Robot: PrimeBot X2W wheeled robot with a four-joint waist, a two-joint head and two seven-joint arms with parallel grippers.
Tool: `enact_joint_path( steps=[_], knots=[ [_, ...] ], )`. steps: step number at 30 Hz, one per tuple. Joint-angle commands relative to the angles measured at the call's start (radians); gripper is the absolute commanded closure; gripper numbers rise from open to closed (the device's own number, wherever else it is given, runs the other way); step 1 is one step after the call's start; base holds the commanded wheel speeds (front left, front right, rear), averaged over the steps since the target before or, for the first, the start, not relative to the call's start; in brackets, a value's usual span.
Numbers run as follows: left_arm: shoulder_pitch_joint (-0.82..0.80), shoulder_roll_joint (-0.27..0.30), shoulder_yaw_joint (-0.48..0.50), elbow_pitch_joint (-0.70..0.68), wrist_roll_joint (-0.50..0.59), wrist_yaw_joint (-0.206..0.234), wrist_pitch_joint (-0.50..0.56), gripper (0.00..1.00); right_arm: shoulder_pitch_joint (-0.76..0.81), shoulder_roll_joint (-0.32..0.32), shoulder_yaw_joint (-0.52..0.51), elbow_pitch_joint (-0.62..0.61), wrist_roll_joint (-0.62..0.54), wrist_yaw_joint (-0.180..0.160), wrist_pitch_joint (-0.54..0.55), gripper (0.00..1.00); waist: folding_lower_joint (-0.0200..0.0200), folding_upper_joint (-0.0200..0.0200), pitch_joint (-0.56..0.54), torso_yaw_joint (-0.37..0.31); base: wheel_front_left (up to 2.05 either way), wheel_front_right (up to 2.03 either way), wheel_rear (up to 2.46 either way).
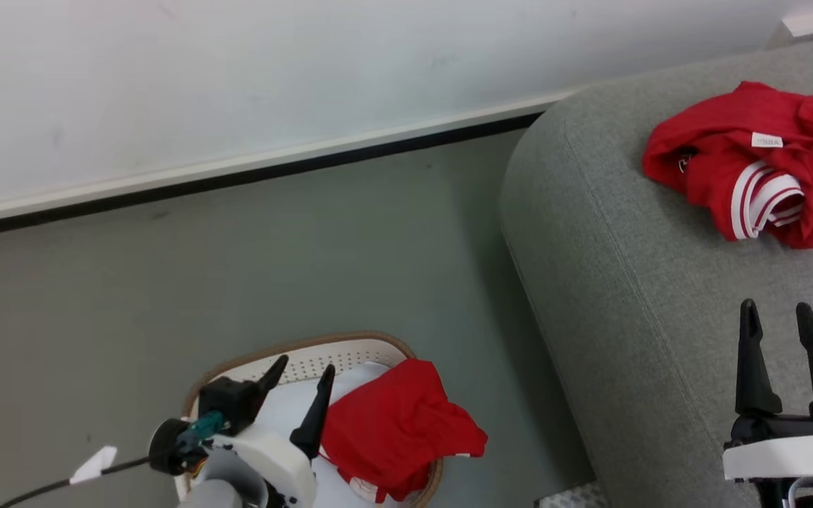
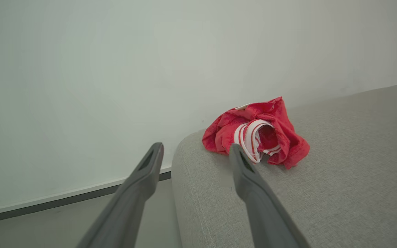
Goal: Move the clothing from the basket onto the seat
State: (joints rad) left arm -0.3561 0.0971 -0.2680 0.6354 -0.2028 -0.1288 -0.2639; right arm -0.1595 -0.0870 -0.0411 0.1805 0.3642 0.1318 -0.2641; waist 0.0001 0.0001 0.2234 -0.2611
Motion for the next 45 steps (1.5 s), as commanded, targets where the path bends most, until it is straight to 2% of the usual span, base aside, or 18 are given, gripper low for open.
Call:
enact_joint_path(
  steps=[1,10,16,22,33,40,45],
  knots=[
    [-0.025,0.015,-0.013,0.021,-0.009,-0.002,0.003,0.0,-0.018,0.003,-0.007,-0.007,0.007,-0.002,0.0,0.0,-0.0001,-0.0001,0.045,-0.036,0.0,0.0,0.0],
    [-0.185,0.059,-0.184,0.243,-0.113,-0.003,0.056,0.0,-0.077,0.019,-0.06,-0.057,0.047,-0.002,0.0,0.0,-0.0001,-0.0001,0.182,-0.104,0.0,0.0,0.0],
    [-0.274,0.087,-0.3,0.338,-0.184,-0.003,0.121,0.0,-0.125,0.031,-0.082,-0.101,0.071,-0.002,0.0,0.0,-0.0001,-0.0001,0.284,-0.137,0.0,0.0,0.0],
    [-0.339,0.129,-0.428,0.38,-0.258,-0.001,0.187,0.0,-0.172,0.037,-0.094,-0.143,0.098,-0.002,0.0,0.0,-0.0001,-0.0001,0.383,-0.163,0.0,0.0,0.0],
    [-0.448,0.216,-0.664,0.361,-0.396,-0.001,0.279,0.0,-0.234,0.037,-0.061,-0.176,0.164,-0.002,0.0,0.0,-0.0001,-0.0001,0.523,-0.214,0.0,0.0,0.0],
    [-0.524,0.268,-0.82,0.313,-0.466,-0.001,0.257,0.0,-0.247,0.037,-0.036,-0.173,0.175,-0.002,0.0,0.0,-0.0001,-0.0001,0.562,-0.241,0.0,0.0,0.0],
    [-0.571,0.274,-0.879,0.328,-0.49,-0.001,0.15,0.0,-0.238,0.037,-0.022,-0.168,0.181,-0.002,0.0,0.0,-0.0001,-0.0001,0.57,-0.252,0.0,0.0,0.0]
  ],
)
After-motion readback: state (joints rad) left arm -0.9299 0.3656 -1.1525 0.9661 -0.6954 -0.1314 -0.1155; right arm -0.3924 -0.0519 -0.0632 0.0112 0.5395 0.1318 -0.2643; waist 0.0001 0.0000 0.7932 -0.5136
